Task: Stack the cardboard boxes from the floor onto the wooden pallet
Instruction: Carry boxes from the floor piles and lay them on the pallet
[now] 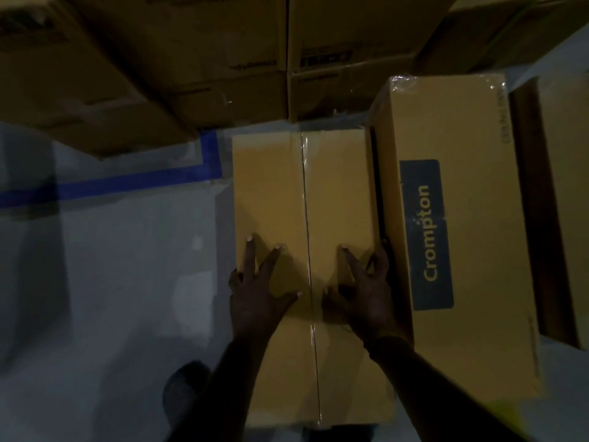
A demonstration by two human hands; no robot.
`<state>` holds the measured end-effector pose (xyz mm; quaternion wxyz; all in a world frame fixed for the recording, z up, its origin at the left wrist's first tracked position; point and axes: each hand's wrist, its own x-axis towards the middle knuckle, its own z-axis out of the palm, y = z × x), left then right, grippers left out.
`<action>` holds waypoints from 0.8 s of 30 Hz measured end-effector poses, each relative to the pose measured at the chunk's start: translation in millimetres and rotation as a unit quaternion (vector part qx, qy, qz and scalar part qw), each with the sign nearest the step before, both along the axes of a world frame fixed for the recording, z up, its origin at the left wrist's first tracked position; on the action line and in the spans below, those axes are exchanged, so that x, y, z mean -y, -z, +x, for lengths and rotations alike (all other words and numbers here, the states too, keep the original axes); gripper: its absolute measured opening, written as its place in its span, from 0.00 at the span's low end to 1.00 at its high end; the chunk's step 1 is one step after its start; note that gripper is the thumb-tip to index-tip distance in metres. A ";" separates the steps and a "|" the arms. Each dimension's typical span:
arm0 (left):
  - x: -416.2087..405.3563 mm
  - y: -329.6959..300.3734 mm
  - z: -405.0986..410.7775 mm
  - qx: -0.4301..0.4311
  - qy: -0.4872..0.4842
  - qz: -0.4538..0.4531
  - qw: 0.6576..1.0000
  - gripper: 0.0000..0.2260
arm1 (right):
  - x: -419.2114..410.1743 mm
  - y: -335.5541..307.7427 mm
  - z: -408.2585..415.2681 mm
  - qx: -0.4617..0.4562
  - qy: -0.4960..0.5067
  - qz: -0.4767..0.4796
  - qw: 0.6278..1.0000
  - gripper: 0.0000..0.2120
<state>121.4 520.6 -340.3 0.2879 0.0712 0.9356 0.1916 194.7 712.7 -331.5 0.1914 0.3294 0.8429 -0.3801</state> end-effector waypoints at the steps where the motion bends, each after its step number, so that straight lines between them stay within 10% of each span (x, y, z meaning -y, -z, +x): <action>1: -1.3 0.0 0.2 -0.007 -0.003 0.001 1.000 0.45 | 1.8 -0.1 -0.2 -0.004 -0.002 0.011 1.000 0.39; 10: 7.4 -68.9 -2.3 -0.065 -0.036 -0.011 0.997 0.39 | 21.0 -64.0 -20.5 -0.044 -0.045 0.157 0.986 0.34; 24: 109.5 -441.9 -7.4 -0.097 -0.057 0.021 0.993 0.34 | 117.6 -439.4 -35.9 -0.082 -0.086 0.193 0.974 0.33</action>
